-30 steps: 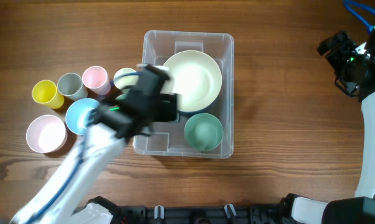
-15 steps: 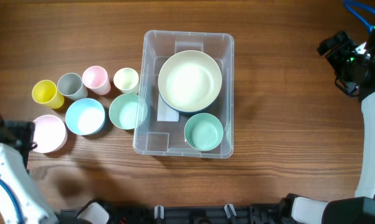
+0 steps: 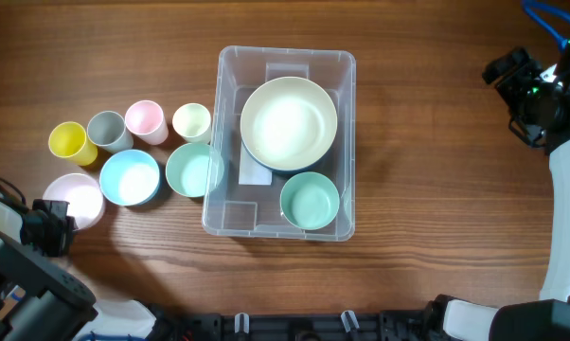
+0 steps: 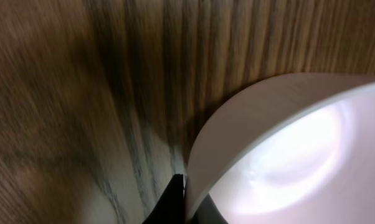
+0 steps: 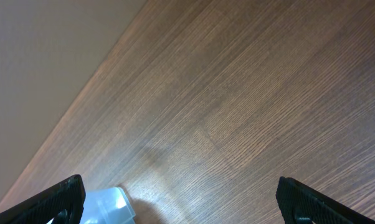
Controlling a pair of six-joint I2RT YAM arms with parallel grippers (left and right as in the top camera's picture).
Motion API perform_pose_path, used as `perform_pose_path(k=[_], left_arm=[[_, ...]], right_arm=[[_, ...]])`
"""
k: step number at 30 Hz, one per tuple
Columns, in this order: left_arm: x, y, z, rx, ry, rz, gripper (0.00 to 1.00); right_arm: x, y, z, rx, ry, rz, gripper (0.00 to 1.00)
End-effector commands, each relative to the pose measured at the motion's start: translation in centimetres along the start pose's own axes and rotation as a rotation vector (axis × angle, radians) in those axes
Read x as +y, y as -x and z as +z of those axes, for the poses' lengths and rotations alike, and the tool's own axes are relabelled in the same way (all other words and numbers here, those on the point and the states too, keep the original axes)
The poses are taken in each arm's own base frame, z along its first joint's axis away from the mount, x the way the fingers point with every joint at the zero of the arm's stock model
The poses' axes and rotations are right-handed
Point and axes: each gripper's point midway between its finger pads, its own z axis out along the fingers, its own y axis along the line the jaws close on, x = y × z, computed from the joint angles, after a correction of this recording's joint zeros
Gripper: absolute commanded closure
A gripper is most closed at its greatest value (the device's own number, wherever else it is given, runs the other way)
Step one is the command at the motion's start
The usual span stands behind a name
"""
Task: Pack container
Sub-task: 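Grasp the pink bowl with the left gripper and place it in the container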
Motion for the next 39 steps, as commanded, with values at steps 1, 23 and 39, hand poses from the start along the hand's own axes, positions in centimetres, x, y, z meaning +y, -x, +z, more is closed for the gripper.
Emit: perform_pose_path(k=[1,23,39], left_arm=[[0.1,-0.3,-0.7,0.005,-0.016,0.003,0.96],[-13.5,-29.9,-20.0,-0.124,-0.722,1.443,0.96],[-11.8,-42.3,-7.0,0.107,-0.391,1.825,0.50]], right_arm=[[0.2,0.1,0.2,0.002,0.005,0.006,0.00],[0.2,0.1,0.2,0.003,0.005,0.006,0.00],[0.2,0.1,0.2,0.003,0.005,0.006,0.00]])
